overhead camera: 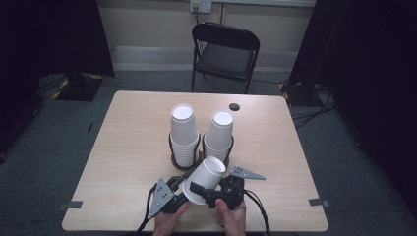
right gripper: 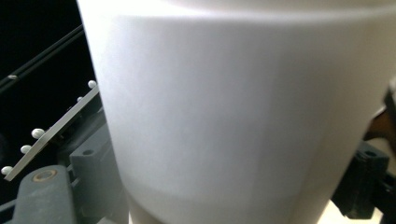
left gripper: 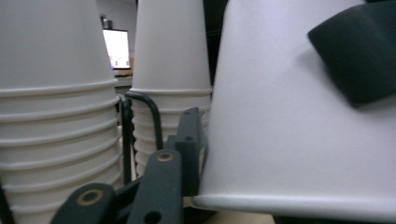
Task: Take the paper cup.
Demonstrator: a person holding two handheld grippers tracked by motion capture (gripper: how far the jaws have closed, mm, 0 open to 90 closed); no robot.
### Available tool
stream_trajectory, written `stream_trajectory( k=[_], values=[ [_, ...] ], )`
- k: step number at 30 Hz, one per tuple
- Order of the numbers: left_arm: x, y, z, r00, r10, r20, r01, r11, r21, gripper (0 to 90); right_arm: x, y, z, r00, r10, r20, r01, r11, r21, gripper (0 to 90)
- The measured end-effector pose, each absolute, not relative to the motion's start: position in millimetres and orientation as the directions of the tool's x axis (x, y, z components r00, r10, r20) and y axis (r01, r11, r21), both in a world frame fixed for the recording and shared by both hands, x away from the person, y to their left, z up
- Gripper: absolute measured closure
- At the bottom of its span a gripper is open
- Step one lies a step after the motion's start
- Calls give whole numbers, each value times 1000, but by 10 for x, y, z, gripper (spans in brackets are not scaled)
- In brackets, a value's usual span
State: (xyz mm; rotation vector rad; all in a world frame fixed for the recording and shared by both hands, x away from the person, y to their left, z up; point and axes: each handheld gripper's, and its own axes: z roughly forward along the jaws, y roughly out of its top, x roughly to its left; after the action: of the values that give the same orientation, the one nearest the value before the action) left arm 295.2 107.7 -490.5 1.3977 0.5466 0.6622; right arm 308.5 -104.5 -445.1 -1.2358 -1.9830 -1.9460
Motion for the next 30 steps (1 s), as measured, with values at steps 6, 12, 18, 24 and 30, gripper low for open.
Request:
stream_trajectory(
  k=[6, 12, 18, 24, 30],
  values=[
    [2943, 1082, -4893, 716, 697, 32, -88, 44, 995, 819, 3086, -1054, -4444, -667, 466, 582, 584, -157, 796, 114],
    [2953, 1102, -4882, 728, 685, 28, -77, 41, 996, 835, 3079, -1075, -4427, -666, 488, 564, 561, -170, 810, 103],
    [2953, 1109, -4893, 741, 672, 8, -54, 48, 997, 844, 3062, -1105, -4420, -678, 515, 524, 507, -188, 841, 90],
    [2935, 1124, -4914, 756, 654, -18, -26, 57, 998, 846, 3037, -1165, -4399, -677, 534, 507, 455, -237, 858, 109],
    [2953, 1138, -4923, 781, 622, -54, 39, 38, 999, 846, 3052, -1265, -4379, -663, 551, 506, 432, -270, 860, 121]
  ],
)
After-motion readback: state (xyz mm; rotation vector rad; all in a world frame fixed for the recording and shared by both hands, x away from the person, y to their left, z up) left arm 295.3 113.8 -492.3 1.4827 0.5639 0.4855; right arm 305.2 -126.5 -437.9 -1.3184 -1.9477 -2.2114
